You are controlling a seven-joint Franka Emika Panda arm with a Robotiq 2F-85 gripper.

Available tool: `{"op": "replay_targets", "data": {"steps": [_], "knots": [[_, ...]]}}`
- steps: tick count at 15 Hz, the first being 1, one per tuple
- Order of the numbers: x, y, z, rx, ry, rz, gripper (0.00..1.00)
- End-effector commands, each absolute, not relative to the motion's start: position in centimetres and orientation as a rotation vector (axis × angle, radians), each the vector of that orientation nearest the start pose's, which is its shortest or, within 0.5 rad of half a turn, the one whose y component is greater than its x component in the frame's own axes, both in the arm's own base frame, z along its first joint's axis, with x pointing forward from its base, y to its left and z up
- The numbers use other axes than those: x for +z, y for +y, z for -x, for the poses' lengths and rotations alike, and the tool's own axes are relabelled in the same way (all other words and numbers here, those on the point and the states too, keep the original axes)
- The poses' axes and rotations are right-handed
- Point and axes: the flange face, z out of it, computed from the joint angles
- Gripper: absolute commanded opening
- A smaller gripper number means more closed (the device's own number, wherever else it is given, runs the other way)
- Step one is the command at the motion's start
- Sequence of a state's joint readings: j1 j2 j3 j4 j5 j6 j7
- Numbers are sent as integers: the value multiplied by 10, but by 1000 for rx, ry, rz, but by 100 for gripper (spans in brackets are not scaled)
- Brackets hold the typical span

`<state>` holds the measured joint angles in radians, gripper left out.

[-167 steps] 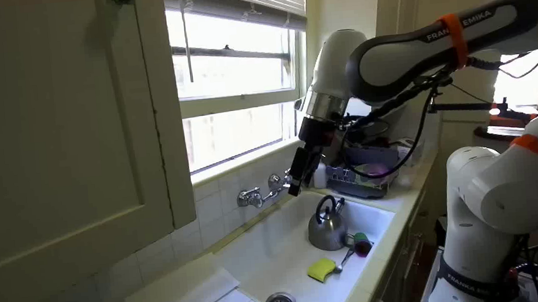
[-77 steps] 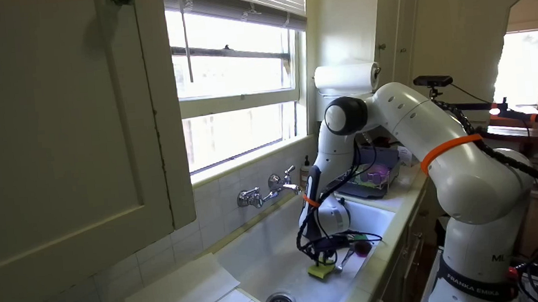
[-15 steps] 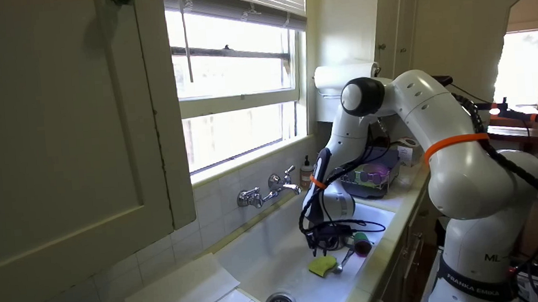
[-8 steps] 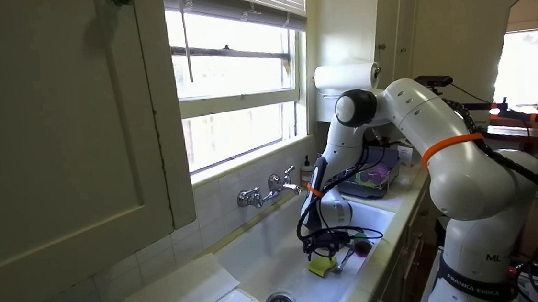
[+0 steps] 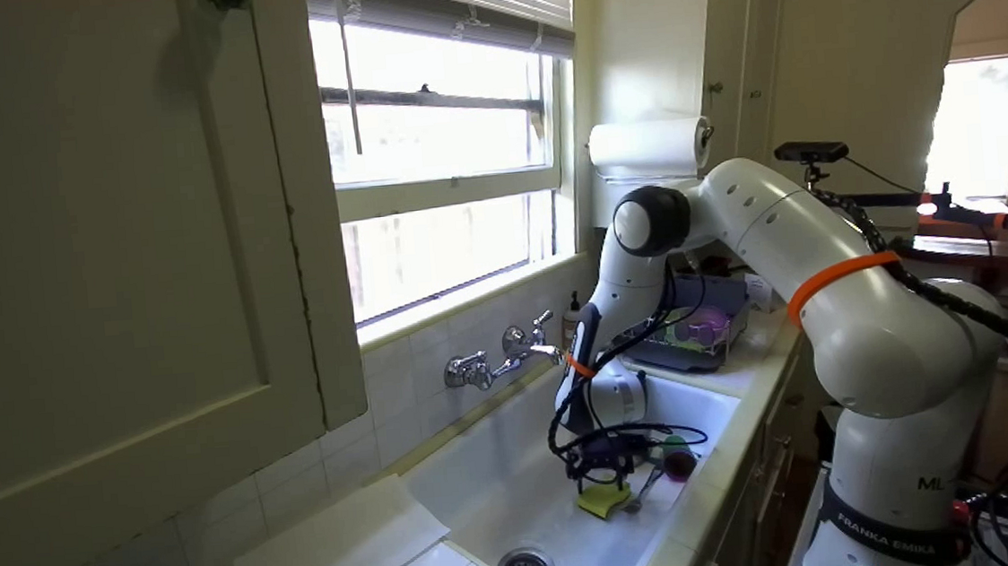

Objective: Use the yellow sponge to clean the left tap

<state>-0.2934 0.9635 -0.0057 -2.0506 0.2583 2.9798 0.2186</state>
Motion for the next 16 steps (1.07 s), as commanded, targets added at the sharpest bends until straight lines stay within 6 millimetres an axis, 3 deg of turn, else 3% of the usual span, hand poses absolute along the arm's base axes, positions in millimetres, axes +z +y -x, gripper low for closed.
{"op": "replay_targets", "data": {"steps": [1,10,16], "knots": [[-48,-169,-500,91,1198,2897,68],[-47,-162,-509,97,1172,2908,1],[-40,-161,-508,103,1140,2891,2]]}}
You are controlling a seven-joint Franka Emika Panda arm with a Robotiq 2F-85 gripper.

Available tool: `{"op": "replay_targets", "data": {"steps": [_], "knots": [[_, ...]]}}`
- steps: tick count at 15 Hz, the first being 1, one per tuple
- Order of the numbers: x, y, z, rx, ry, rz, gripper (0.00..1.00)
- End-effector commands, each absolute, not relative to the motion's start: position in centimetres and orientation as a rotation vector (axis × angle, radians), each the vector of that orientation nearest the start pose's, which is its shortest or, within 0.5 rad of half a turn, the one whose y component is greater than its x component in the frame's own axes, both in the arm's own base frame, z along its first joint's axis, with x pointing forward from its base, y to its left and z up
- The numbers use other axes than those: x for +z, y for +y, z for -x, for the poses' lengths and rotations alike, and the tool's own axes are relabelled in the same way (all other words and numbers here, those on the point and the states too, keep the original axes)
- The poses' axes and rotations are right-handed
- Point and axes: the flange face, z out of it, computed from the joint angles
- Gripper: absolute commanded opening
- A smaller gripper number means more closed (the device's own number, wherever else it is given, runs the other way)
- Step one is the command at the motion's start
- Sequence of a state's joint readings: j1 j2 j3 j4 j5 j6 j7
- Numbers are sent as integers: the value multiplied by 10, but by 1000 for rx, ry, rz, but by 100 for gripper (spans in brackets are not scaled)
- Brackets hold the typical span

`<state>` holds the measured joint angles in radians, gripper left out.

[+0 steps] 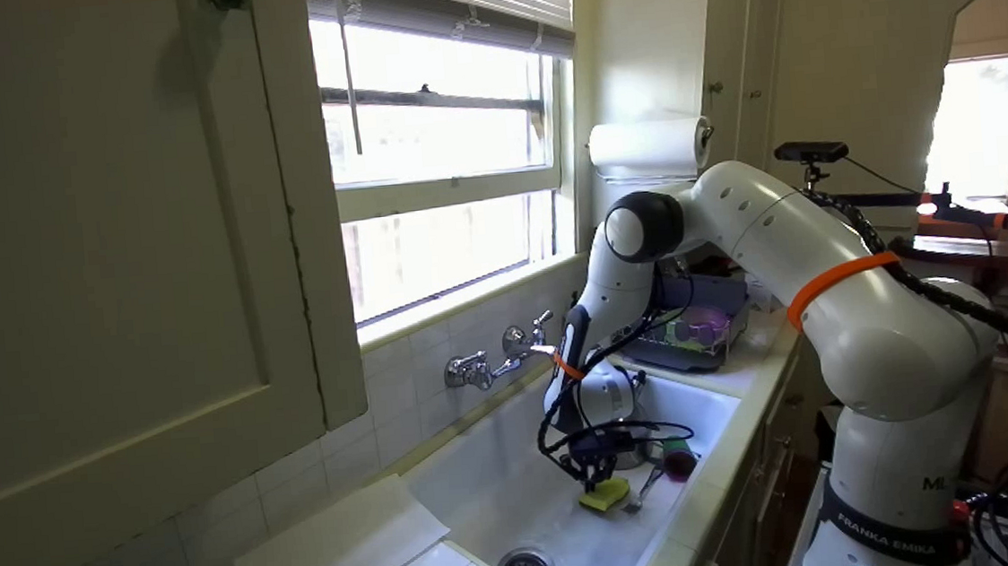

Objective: Use the yellow sponge to clean the left tap

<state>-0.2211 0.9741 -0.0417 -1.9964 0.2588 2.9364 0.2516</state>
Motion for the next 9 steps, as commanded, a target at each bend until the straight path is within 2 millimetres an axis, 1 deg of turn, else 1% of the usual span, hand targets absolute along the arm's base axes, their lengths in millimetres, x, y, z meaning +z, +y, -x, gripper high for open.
{"op": "replay_targets", "data": {"steps": [1,2,3,4,5,6,7,9], "knots": [[-34,-162,-506,96,1142,2886,2],[-31,-164,-505,88,1151,2892,2],[-28,-165,-502,87,1179,2889,16],[-24,-168,-499,82,1231,2876,32],[-21,-171,-497,78,1294,2849,38],[-18,-172,-492,91,1346,2823,47],[-17,-173,-488,102,1401,2798,54],[-17,-175,-482,115,1458,2783,69]]}}
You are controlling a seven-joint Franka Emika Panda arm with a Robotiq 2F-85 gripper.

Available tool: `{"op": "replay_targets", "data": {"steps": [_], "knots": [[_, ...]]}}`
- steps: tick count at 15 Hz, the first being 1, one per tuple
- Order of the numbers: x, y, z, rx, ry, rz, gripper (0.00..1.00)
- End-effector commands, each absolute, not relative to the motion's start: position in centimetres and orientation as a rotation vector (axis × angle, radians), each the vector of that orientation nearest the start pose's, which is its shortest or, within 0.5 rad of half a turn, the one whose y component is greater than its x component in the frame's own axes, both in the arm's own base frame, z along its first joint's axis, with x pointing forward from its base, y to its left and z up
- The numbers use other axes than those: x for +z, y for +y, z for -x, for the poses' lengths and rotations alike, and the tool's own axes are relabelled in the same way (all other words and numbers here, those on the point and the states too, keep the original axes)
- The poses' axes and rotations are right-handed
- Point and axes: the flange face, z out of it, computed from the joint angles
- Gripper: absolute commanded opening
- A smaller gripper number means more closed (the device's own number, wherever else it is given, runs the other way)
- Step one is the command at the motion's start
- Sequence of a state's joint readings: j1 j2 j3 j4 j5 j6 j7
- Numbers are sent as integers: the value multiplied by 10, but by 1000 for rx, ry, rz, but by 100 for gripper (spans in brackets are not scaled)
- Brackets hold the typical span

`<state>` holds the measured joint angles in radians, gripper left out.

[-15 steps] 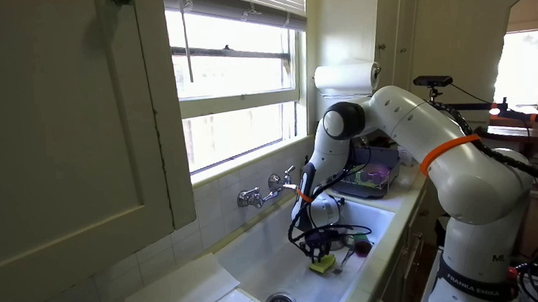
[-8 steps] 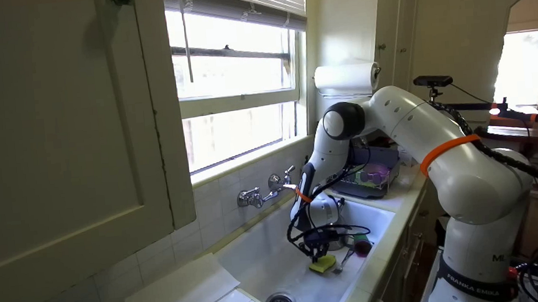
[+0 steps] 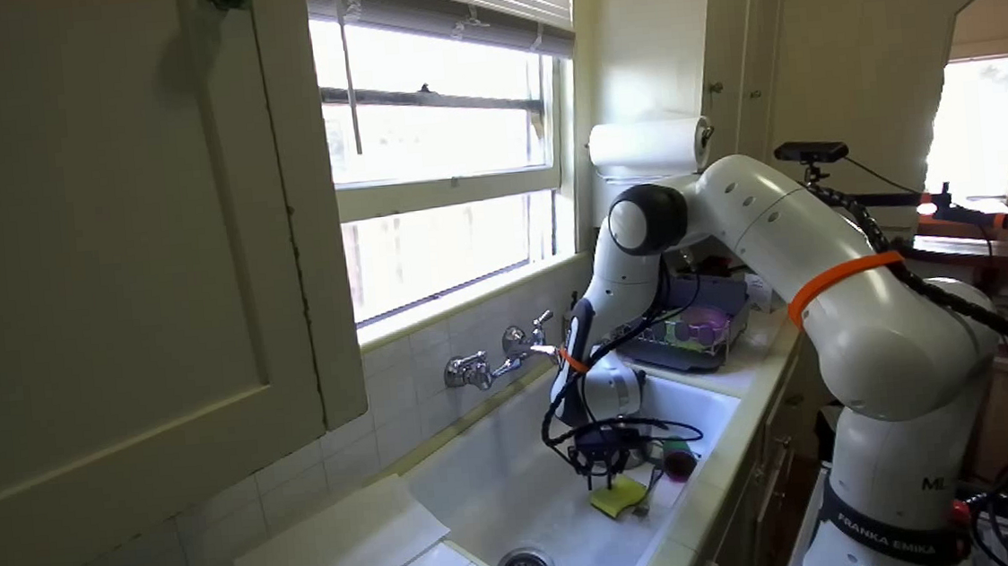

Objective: Use the yellow sponge to clean the left tap

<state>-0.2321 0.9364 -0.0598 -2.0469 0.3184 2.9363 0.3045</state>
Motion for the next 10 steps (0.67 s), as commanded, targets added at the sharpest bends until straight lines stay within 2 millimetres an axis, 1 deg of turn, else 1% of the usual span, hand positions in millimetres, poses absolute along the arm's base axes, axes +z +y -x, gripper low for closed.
{"op": "replay_targets", "data": {"steps": [1,2,4,5,10], "knots": [[-18,-176,-479,122,1485,2770,76],[-18,-176,-477,130,1504,2763,84],[-19,-177,-472,138,1545,2749,98],[-19,-178,-470,144,1561,2743,100],[-24,-183,-464,182,1613,2770,100]]}}
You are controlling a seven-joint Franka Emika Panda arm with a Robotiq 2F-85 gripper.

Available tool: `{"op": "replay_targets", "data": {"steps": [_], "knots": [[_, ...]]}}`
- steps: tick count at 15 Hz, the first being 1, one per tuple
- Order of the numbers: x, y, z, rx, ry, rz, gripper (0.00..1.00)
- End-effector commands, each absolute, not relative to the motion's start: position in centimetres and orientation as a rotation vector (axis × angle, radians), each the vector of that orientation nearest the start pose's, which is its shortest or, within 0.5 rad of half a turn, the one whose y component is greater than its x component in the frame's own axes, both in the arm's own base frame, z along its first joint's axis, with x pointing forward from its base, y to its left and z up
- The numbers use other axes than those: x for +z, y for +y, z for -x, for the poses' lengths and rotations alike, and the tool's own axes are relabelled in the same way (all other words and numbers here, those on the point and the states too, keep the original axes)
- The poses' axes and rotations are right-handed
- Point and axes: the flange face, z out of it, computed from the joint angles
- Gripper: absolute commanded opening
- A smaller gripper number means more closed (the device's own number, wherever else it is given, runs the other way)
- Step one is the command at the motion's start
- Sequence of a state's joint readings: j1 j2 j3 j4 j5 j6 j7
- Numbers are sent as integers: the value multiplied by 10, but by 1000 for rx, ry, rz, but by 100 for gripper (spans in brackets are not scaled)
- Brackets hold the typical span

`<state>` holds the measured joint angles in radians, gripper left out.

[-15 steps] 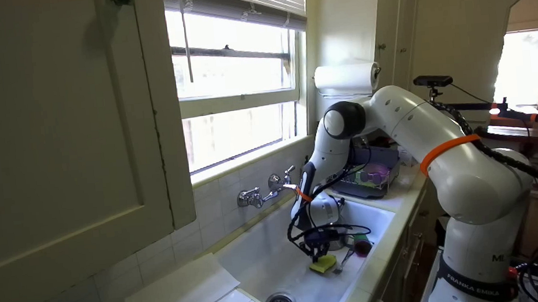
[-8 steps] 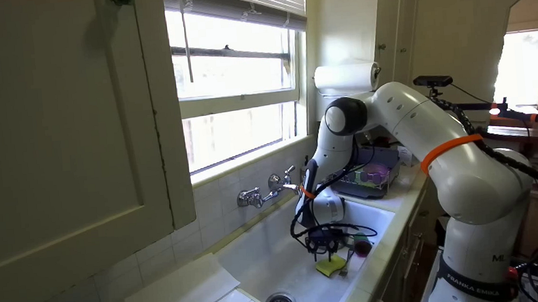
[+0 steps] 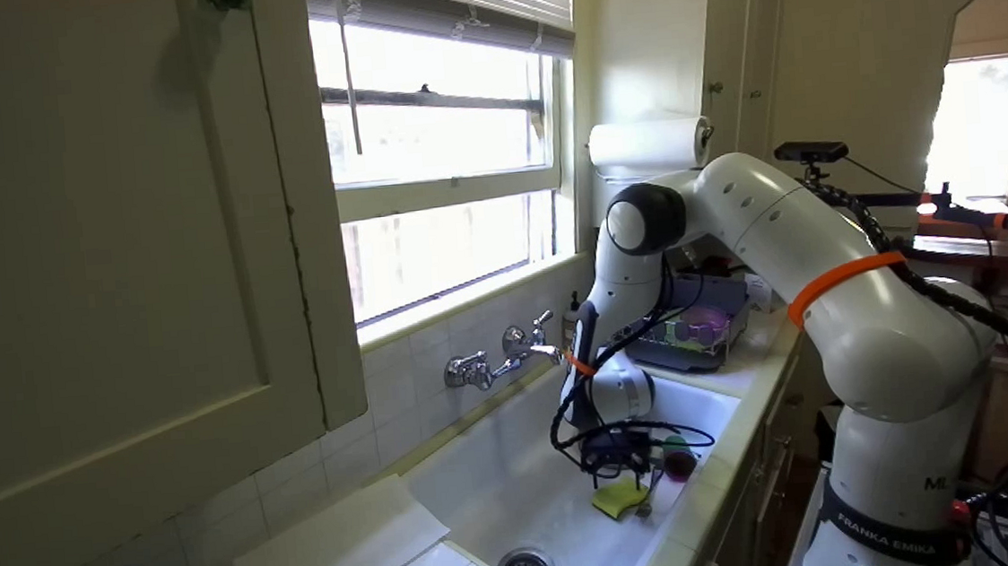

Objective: Use the yellow sponge to clean the left tap

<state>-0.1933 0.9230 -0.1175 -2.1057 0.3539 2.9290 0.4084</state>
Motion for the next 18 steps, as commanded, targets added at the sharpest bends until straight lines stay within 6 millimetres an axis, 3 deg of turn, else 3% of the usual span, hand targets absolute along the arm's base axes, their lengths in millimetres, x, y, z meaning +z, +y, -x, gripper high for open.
{"op": "replay_targets", "data": {"steps": [1,12,13,14,16,18], "knots": [[-26,-183,-465,195,1621,2774,100],[-57,-169,-475,170,1625,2726,100],[-59,-169,-475,169,1626,2721,91],[-61,-168,-475,163,1632,2715,72],[-62,-169,-476,158,1644,2706,60],[-62,-169,-476,156,1648,2700,55]]}}
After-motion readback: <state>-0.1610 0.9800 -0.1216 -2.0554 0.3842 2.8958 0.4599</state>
